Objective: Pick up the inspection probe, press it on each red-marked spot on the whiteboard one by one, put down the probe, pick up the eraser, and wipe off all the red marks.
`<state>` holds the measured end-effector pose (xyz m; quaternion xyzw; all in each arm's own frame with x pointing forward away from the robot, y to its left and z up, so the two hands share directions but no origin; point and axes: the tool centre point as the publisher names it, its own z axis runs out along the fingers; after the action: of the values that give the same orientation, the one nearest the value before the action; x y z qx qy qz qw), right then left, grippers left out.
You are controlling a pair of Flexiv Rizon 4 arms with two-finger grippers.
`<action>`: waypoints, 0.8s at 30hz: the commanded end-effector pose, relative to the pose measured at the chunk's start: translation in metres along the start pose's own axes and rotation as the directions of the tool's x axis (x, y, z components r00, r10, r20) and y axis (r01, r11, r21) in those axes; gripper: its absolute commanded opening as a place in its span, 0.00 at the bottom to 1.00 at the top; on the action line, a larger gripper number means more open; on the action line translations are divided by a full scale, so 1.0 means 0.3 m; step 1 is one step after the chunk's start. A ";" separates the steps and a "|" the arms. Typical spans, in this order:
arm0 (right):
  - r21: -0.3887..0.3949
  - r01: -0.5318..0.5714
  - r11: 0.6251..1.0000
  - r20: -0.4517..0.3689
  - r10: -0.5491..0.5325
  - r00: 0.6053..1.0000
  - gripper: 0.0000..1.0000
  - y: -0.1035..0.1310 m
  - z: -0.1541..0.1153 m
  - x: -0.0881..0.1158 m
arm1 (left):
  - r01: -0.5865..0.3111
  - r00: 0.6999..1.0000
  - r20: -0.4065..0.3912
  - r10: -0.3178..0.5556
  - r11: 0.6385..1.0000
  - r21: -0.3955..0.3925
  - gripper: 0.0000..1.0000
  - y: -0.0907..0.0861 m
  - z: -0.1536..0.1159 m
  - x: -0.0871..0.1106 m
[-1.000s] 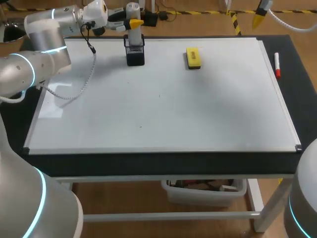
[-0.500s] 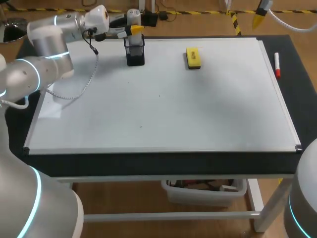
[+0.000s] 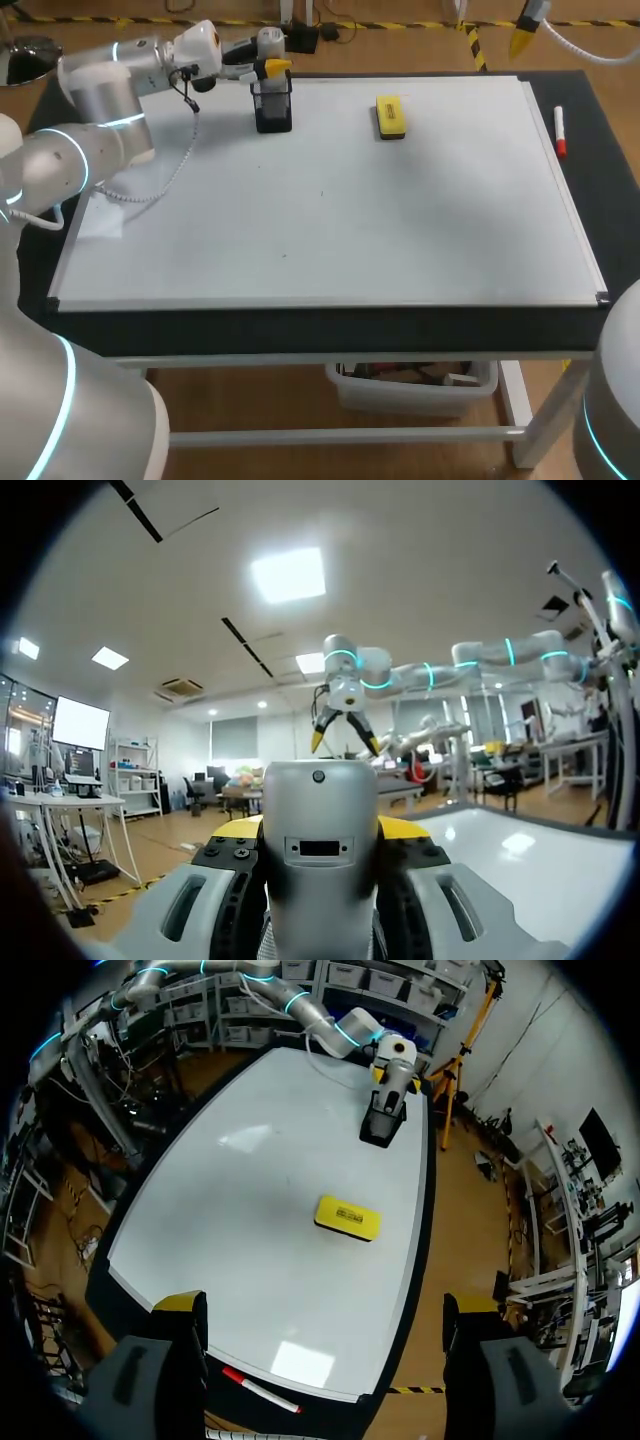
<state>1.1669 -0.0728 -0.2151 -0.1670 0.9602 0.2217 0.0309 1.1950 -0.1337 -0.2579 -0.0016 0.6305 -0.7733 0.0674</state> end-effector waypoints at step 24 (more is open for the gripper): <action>0.002 0.002 1.000 -0.007 -0.002 1.000 1.00 -0.003 -0.006 -0.005 | -0.023 0.988 -0.156 0.020 1.000 -0.016 1.00 -0.004 -0.038 -0.054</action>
<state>1.1669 -0.0728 -0.2152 -0.1670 0.9602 0.2218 0.0309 1.2053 -0.1248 -0.2639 -0.0091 0.6277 -0.7736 0.0863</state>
